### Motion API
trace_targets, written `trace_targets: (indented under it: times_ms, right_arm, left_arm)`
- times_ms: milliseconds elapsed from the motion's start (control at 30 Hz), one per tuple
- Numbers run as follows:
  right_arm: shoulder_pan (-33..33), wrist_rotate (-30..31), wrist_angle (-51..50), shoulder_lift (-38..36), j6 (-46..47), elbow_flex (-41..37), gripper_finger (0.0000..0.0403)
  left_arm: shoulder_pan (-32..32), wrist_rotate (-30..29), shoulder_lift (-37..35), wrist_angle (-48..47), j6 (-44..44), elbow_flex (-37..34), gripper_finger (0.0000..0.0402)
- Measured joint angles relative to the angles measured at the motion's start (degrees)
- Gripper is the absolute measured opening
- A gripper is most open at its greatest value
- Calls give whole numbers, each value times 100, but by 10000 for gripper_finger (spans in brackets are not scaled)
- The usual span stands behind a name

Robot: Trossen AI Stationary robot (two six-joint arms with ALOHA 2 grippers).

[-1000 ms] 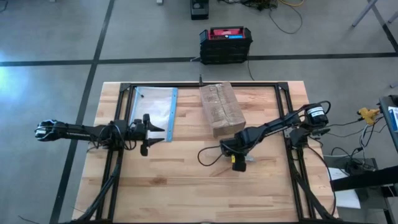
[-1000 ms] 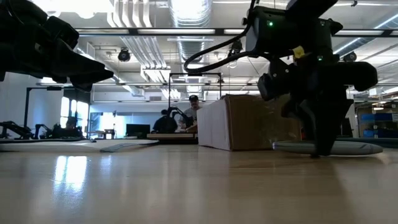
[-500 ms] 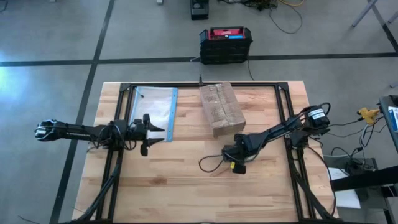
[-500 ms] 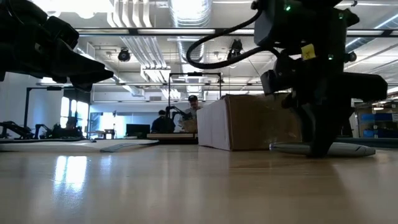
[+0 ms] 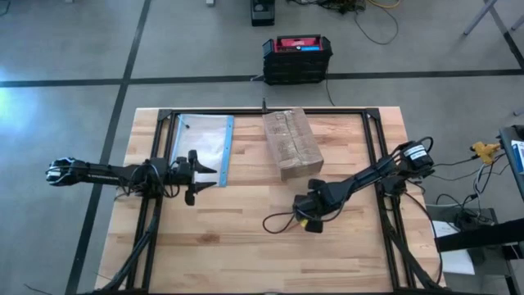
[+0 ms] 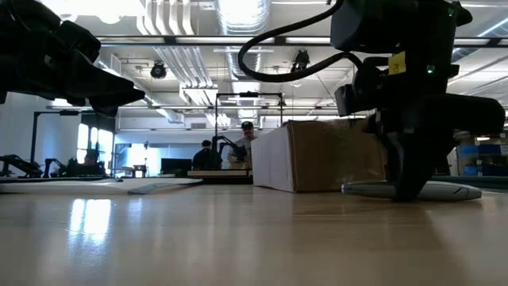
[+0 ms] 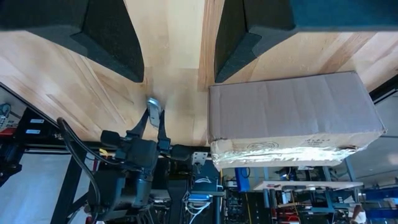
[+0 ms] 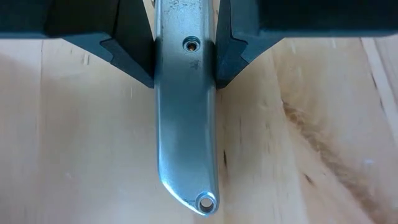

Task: Pack items into zip bag
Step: Open the brown box using the silver cutter blade

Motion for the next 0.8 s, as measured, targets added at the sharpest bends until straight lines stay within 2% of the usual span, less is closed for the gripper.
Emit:
trace_targets:
  times_ms: [800]
  right_arm:
    - [-14,-28,-20,-4,70,8,116]
  left_arm:
    - [0,1,-2,0,0,0,181]
